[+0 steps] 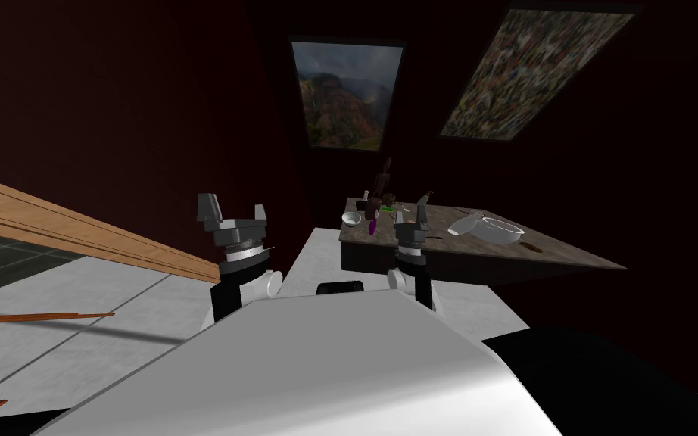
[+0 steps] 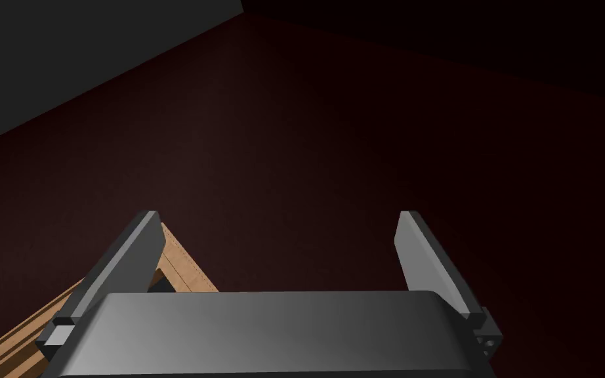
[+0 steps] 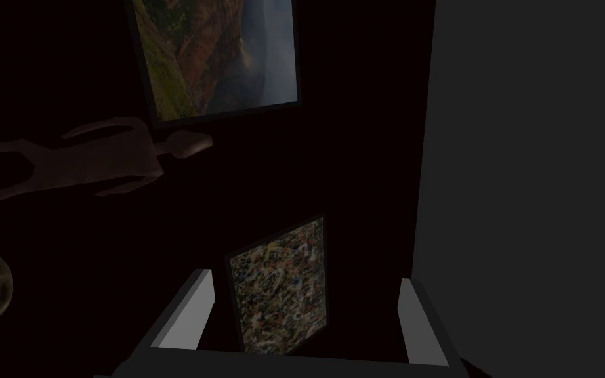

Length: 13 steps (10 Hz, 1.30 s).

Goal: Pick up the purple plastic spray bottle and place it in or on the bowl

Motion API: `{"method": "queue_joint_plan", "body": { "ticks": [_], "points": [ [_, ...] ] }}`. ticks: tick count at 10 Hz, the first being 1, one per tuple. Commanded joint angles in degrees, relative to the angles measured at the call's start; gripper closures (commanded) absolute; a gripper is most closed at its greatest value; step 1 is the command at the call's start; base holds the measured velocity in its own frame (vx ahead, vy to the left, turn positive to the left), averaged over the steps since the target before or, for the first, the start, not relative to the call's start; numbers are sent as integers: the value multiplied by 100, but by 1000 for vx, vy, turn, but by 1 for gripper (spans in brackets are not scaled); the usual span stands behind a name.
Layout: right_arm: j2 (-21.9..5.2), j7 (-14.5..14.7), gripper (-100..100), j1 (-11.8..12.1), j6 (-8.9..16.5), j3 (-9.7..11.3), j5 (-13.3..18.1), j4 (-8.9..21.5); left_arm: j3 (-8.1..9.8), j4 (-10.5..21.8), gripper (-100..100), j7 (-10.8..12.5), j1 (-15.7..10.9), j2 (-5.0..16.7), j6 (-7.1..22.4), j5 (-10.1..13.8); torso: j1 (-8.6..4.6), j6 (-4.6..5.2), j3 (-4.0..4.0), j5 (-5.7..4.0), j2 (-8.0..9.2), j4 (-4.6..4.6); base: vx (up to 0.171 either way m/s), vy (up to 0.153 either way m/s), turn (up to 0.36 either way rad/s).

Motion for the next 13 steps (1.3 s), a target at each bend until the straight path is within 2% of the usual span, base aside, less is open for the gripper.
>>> {"method": "queue_joint_plan", "body": {
  "ticks": [1,4,9,11,13],
  "points": [
    [-211,51,-100,26,45,-45,18,46,0,0,0,0,0,0,0,0,0,0,0,0,0,0,-6,29,-13],
    [-495,169,-100,86,145,-149,52,151,0,0,0,0,0,0,0,0,21,0,5,5,9,2,-23,58,-19],
    [-1115,675,-100,333,559,-553,184,608,-1,0,0,0,-1,-1,0,0,53,0,15,12,26,6,-51,129,-47],
    [-1188,748,-100,364,621,-604,210,679,-1,0,0,0,-1,-1,0,0,42,-1,12,11,20,5,-39,79,-18],
    [-1425,968,-100,440,821,-745,315,912,-1,0,0,0,0,-1,0,0,34,0,8,8,13,3,-26,112,-37]
  ]
}}
